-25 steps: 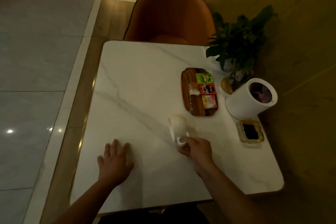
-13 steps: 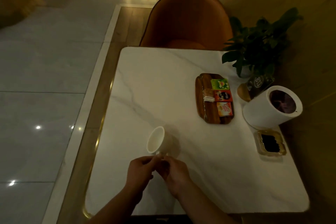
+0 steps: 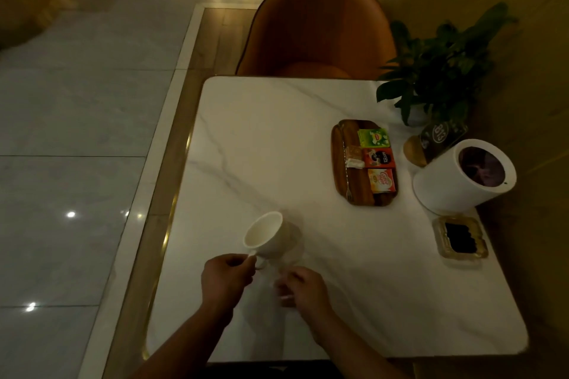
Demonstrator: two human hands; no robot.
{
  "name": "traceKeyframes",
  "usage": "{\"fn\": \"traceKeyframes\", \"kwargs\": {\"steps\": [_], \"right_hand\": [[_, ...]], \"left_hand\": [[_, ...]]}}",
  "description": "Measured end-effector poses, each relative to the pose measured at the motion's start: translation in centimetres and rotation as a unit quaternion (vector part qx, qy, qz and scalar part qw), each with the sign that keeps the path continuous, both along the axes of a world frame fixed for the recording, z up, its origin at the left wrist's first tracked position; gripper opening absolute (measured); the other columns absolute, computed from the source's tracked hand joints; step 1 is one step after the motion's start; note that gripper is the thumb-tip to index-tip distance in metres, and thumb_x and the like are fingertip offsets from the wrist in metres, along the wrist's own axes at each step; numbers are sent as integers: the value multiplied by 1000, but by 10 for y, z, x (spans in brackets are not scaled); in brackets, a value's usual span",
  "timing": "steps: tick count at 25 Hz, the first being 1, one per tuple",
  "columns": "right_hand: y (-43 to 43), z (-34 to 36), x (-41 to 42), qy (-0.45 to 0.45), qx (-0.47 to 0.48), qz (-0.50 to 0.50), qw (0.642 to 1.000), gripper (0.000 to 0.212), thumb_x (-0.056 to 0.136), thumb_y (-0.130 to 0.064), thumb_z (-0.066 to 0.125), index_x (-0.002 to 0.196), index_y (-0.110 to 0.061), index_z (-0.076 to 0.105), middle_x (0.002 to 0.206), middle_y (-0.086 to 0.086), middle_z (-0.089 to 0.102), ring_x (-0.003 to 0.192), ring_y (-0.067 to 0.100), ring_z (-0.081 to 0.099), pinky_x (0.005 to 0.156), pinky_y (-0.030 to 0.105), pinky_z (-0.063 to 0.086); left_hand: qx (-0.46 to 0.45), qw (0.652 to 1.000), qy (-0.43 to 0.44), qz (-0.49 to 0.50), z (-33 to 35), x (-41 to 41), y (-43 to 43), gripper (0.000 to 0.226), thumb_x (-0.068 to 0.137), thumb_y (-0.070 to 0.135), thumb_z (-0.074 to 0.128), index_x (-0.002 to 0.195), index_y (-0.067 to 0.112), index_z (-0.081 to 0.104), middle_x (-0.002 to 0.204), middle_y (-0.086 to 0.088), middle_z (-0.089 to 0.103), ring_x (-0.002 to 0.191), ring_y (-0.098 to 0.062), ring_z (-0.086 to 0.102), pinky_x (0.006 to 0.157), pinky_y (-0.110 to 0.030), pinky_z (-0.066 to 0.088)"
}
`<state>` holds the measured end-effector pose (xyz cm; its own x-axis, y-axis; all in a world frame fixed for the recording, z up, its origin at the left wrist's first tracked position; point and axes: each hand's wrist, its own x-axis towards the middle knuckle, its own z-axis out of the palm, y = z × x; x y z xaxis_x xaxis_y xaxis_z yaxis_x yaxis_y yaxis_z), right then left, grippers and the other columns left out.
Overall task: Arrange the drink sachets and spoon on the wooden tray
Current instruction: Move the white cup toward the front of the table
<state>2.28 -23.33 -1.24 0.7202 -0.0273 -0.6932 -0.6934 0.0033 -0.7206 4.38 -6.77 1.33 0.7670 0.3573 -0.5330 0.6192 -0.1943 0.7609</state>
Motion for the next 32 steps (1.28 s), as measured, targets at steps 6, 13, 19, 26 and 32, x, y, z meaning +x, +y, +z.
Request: {"fn": "traceKeyframes", "kwargs": {"steps": [6, 13, 19, 26, 32], "right_hand": [[-117, -41, -29, -250, -557, 122, 783, 37, 77, -12, 77, 112, -1, 70, 115, 21, 68, 103, 45, 63, 89, 51, 54], [-132, -59, -41, -181, -617, 173, 746, 59, 99, -45, 26, 137, -7, 53, 149, 14, 46, 134, 36, 41, 113, 53, 31], [-132, -62, -42, -177, -609, 164, 756, 56, 93, -41, 42, 139, -11, 51, 153, 11, 43, 138, 35, 38, 116, 52, 27], [-134, -71, -43, -187, -605, 150, 759, 57, 94, -43, 44, 143, -14, 47, 155, 9, 40, 141, 32, 36, 118, 52, 24], [-132, -65, -43, -186, -603, 150, 761, 56, 94, -42, 45, 142, -13, 47, 154, 10, 41, 140, 33, 37, 118, 52, 24]], "left_hand": [[127, 981, -69, -133, -2, -3, 8, 9, 79, 34, 84, 80, 38, 76, 69, 19, 72, 69, -1, 70, 65, -21, 56], [166, 972, -82, -146, -18, -21, 7, 15, 79, 24, 86, 93, 21, 81, 80, 19, 72, 72, 7, 67, 66, -12, 51], [194, 956, -68, -209, -22, -15, -3, 14, 83, 33, 81, 89, 41, 71, 71, 21, 69, 62, 11, 59, 56, -10, 41], [207, 956, -68, -198, -26, 11, -22, 21, 91, 29, 72, 70, 29, 71, 61, 2, 72, 65, -16, 68, 63, -30, 51], [183, 939, -101, -272, -12, 37, -66, 30, 90, 34, 72, 71, 11, 73, 60, -8, 68, 62, -23, 67, 59, -34, 52]]}}
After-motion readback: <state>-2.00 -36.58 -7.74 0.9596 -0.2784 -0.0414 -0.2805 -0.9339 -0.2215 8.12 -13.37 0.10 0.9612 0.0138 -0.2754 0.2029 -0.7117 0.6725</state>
